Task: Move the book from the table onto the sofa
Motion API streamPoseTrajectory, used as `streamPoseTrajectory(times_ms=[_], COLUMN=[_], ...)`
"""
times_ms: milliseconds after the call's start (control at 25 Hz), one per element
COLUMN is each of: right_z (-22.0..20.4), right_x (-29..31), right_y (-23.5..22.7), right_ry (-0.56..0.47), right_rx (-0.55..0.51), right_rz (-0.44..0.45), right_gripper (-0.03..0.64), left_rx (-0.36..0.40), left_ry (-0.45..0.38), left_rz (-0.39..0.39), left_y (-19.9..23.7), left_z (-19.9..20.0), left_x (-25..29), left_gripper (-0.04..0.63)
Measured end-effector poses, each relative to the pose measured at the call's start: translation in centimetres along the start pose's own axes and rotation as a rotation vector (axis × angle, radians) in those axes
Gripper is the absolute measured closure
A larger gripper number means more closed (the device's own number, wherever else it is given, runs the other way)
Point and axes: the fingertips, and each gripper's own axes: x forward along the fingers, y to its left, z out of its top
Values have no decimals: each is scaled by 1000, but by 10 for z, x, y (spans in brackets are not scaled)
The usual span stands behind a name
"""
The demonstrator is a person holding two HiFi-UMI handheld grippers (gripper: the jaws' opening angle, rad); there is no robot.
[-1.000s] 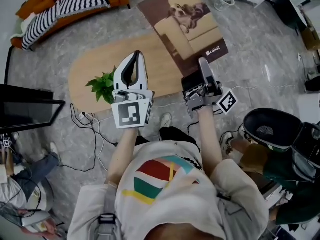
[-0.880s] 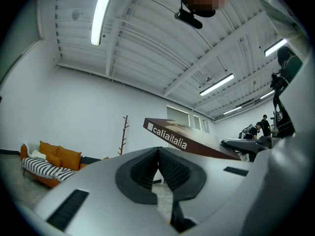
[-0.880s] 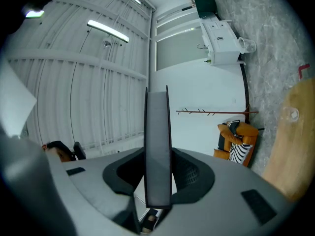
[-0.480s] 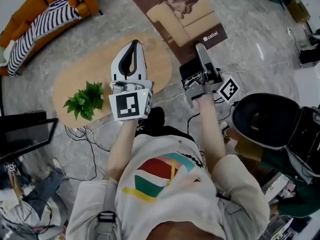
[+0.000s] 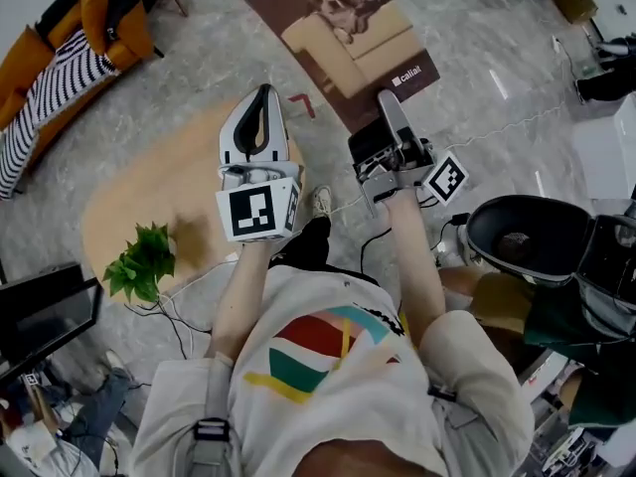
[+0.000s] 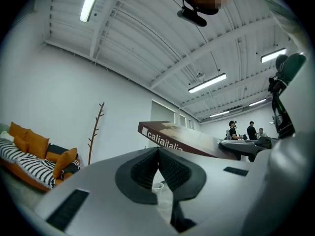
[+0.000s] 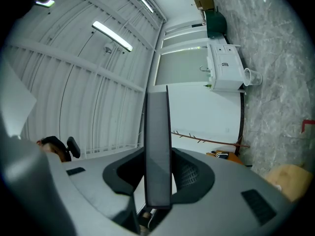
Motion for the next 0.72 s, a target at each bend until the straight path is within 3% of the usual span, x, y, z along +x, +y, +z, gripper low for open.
streamPoseTrajectory(times_ms=[280, 520, 720], right_z=[104, 145, 173], right_x=[49, 89, 139], right_y=[-37, -62, -105], right_ry=[33, 52, 110], right_rx=[-16, 27, 88], right_rz=[10, 30, 44], right_gripper=[460, 460, 460], left_rx=[-16, 8, 25], left_ry=[-37, -50, -23], left_rz=[50, 93, 157], left_y=[-19, -18, -9], left_z=[-5, 6, -10], left_x=[114, 161, 211], left_gripper=[589, 589, 589])
